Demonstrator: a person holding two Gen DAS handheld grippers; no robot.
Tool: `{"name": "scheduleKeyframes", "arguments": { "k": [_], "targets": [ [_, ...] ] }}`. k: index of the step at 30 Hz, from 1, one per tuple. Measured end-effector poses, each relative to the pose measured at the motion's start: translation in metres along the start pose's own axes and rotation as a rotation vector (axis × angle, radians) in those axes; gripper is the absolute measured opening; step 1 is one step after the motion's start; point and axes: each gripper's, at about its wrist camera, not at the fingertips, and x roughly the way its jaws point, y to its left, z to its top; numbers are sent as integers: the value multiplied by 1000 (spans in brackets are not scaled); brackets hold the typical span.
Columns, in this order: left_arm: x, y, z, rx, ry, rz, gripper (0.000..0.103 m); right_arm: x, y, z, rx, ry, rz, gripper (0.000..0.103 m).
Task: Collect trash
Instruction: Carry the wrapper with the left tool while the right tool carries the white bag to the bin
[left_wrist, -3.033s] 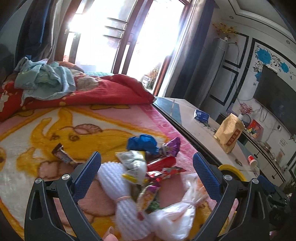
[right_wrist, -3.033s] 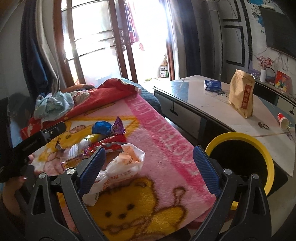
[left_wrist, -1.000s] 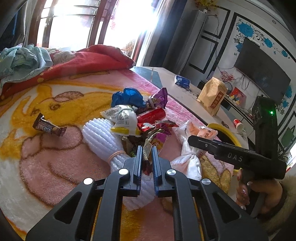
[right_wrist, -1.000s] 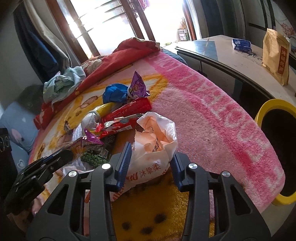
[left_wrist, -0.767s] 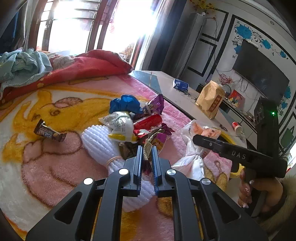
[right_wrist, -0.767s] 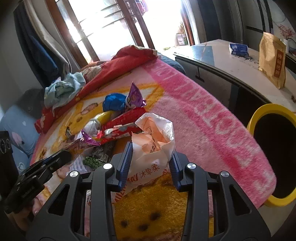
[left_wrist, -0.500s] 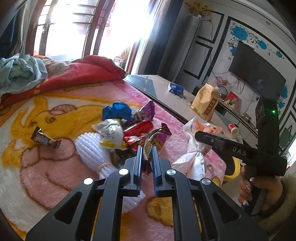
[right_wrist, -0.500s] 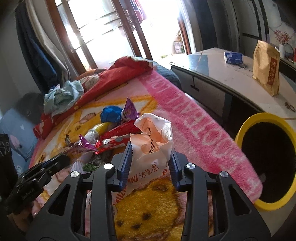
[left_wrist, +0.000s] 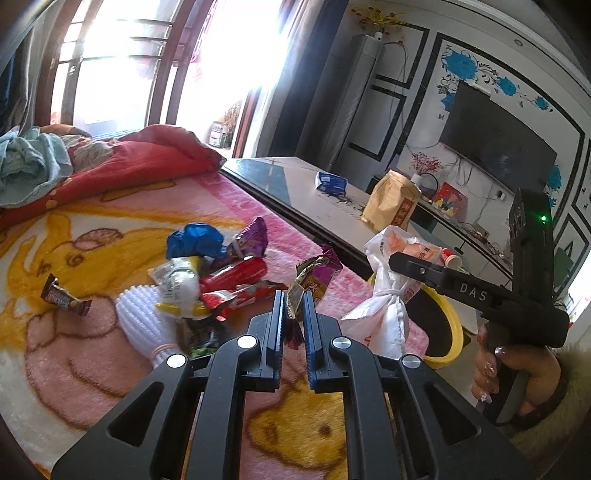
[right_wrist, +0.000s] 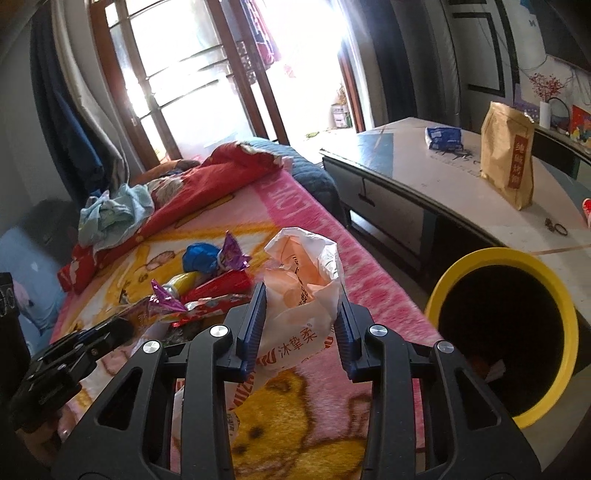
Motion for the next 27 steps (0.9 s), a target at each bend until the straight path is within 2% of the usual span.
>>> {"name": "scheduleKeyframes", "arguments": {
  "k": [27],
  "targets": [
    [44, -69, 9, 108, 33, -102, 10, -40, -103, 18, 191, -127, -170, 27]
  ]
}}
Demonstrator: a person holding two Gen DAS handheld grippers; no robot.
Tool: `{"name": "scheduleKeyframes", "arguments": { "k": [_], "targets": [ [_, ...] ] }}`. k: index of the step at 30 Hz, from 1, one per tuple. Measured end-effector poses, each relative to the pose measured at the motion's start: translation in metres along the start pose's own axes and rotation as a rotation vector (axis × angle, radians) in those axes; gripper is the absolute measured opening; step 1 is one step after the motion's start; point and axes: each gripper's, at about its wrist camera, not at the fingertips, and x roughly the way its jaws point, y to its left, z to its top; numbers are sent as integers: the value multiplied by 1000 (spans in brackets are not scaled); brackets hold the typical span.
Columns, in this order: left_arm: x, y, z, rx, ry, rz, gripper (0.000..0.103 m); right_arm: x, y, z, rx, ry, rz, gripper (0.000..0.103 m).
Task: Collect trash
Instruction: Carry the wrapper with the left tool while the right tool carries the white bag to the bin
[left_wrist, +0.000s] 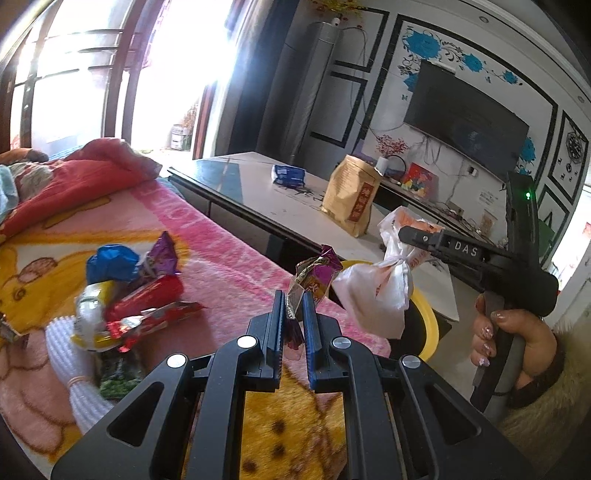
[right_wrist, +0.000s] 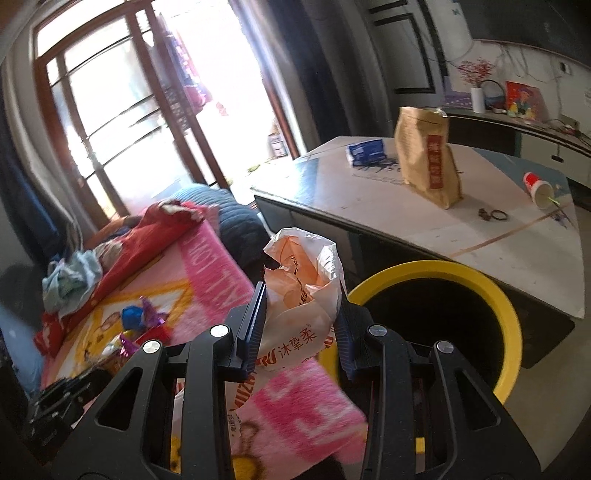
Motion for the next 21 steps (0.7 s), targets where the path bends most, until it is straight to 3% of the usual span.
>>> {"name": "scheduleKeyframes", "arguments": {
  "k": [21],
  "targets": [
    [59, -49, 2, 71, 68, -79, 10, -3, -78, 10, 74, -82, -238, 27]
  ]
}}
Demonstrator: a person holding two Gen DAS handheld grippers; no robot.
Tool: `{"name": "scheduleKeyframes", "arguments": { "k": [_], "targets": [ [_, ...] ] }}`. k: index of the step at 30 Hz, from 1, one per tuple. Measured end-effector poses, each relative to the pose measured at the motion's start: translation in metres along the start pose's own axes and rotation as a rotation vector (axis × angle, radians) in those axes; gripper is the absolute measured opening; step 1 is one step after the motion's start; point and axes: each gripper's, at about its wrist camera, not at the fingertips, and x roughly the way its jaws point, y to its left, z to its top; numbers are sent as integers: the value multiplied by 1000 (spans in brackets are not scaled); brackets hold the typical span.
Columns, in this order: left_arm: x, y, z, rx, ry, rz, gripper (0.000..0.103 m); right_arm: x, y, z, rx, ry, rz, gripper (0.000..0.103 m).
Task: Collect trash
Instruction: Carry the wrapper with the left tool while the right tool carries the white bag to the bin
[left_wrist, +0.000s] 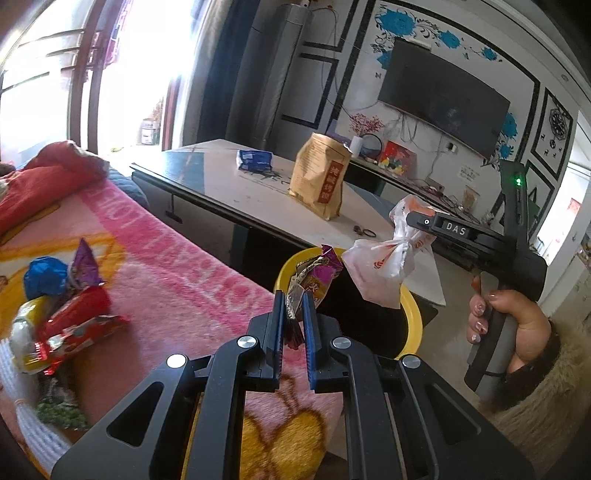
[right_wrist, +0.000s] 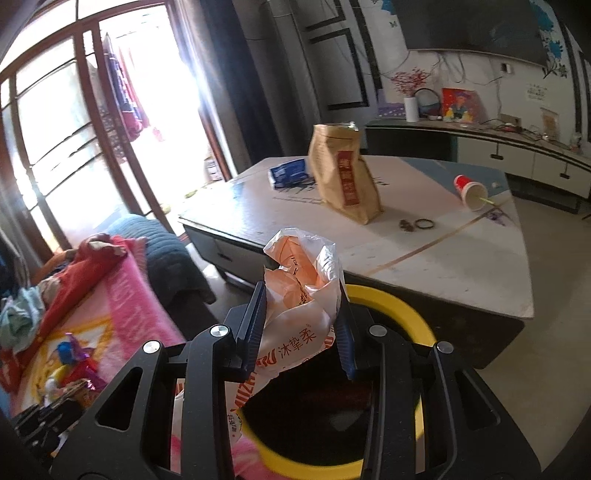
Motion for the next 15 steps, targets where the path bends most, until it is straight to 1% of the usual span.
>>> {"name": "scheduleKeyframes", "arguments": {
  "k": [7, 15],
  "targets": [
    [25, -17, 1, 36, 32, -27, 10, 10, -17, -4, -15, 7, -79, 27],
    [56, -35, 3, 56, 62, -41, 10, 27, -32, -12, -30, 37, -149, 27]
  ]
}}
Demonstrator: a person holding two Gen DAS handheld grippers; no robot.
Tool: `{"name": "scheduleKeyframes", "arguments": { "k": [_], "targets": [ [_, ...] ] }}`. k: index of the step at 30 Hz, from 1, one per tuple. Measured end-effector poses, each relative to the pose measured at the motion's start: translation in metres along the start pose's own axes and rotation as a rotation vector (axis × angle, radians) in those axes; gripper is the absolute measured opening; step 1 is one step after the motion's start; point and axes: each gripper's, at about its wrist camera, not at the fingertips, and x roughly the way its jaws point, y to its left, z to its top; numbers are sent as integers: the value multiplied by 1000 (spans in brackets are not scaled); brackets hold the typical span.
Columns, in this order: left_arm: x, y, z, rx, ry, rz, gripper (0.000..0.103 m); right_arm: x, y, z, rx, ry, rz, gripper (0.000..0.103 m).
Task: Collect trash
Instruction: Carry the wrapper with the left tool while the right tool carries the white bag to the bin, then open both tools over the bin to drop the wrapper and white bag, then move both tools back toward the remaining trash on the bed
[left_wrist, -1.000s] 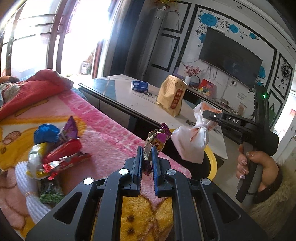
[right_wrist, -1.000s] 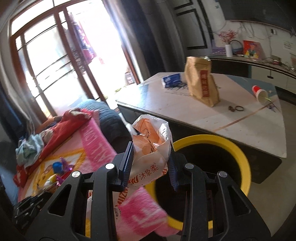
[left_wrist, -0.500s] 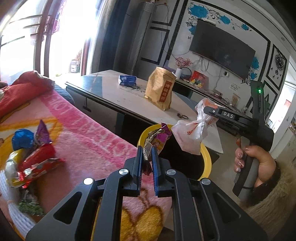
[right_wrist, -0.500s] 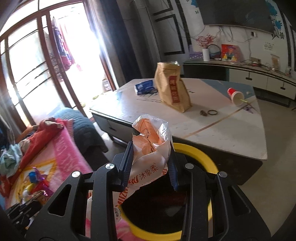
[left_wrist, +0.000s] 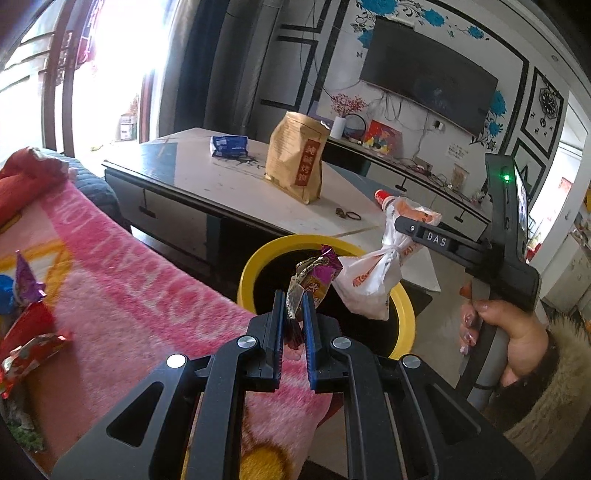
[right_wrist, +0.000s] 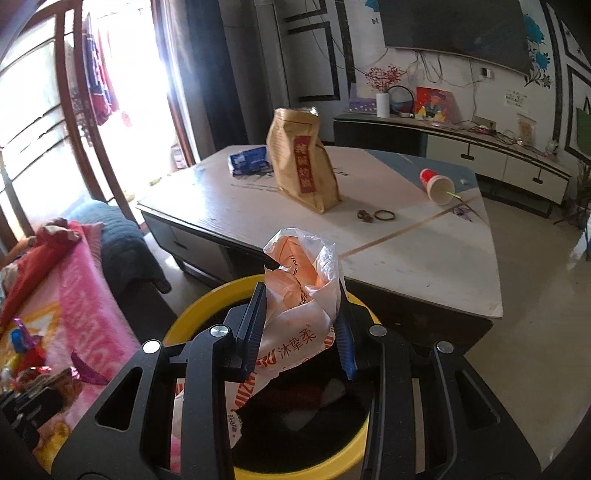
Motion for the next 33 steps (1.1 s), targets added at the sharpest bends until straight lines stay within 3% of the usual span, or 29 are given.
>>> {"name": "scheduleKeyframes", "arguments": {
  "k": [8, 12, 13, 15, 16, 20, 24, 33],
  "targets": [
    [31, -12, 4, 17, 32, -10, 10, 17, -12, -9, 9, 51, -30, 28],
    [44, -13, 6, 15, 45, -3, 11, 24, -19, -12, 59, 86, -11, 34],
    [47, -11, 7, 7, 50, -8, 14, 24, -21, -12, 71, 86, -8, 35],
    [50, -10, 8, -3, 49, -5, 38, 23, -24, -11, 89, 86, -1, 42],
    [50, -10, 8, -9, 44, -5, 56, 22, -24, -10, 94, 82, 1, 47],
    [46, -6, 10, -26, 24, 6, 87, 17, -21, -7, 109, 68, 21, 54],
    [36, 1, 11, -47, 7, 27, 95, 9, -14, -5, 115, 60, 51, 59],
    [-1, 21, 13, -83, -58, 105, 96, -16, 17, 1, 87, 35, 148, 75]
  ]
}}
